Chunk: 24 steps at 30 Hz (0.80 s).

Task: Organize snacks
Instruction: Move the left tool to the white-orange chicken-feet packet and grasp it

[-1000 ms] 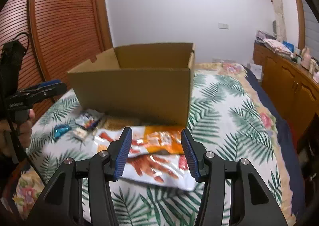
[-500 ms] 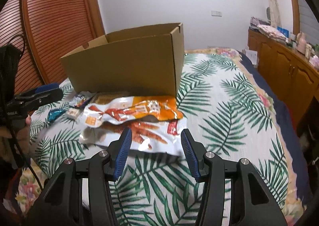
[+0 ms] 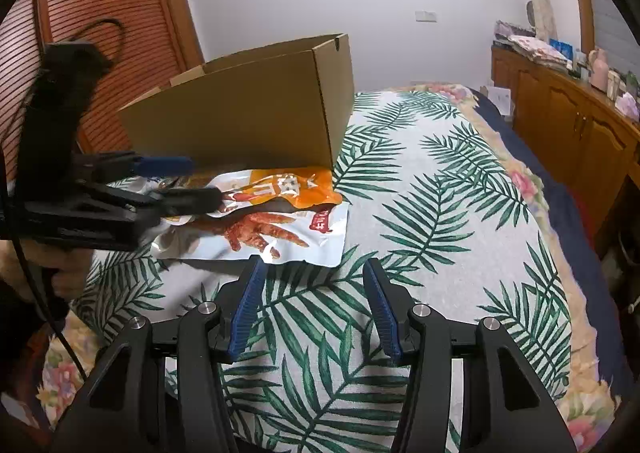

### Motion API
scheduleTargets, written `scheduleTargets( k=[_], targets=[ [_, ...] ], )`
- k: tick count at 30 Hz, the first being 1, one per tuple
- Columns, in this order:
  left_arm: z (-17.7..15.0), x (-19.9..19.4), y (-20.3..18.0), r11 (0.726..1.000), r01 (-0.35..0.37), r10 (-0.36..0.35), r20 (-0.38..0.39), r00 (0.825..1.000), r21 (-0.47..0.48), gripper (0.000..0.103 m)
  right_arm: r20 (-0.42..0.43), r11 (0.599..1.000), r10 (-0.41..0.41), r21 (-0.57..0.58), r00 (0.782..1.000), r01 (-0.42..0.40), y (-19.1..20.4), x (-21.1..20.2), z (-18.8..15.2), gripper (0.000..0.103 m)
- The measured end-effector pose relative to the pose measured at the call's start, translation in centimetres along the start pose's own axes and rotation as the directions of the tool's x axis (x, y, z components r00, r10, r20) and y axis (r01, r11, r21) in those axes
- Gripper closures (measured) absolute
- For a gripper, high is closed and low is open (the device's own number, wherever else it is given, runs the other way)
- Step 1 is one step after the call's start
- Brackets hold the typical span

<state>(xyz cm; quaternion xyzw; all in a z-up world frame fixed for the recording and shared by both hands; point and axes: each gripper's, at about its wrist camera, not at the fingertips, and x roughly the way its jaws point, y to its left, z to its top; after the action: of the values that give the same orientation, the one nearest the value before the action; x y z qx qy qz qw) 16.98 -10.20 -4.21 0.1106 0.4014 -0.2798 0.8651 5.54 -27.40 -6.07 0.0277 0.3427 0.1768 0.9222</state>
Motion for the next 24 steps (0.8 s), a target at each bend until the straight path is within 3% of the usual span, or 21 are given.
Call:
scheduleTargets(
  k=[10, 17, 24],
  targets=[
    [-0.4, 0.9, -0.2, 0.998, -0.027, 0.031, -0.067, 0.997, 0.061, 0.03, -0.007, 1.0, 0.016, -0.002, 1.0, -0.016, 0.6, 0.6, -0.3, 0.051],
    [-1.0, -0.2, -0.4, 0.995, -0.025, 0.032, -0.065, 0.997, 0.098, 0.065, -0.015, 1.0, 0.024, 0.002, 1.0, -0.024, 0.9, 1.2, -0.4, 0.051],
    [-1.0, -0.7, -0.1, 0.997, -0.014, 0.018, -0.059, 0.998, 0.074, 0.068, -0.037, 0.998, 0.06, 0.032, 0.997, -0.059, 0.8, 2.5, 0.2, 0.051]
  ],
)
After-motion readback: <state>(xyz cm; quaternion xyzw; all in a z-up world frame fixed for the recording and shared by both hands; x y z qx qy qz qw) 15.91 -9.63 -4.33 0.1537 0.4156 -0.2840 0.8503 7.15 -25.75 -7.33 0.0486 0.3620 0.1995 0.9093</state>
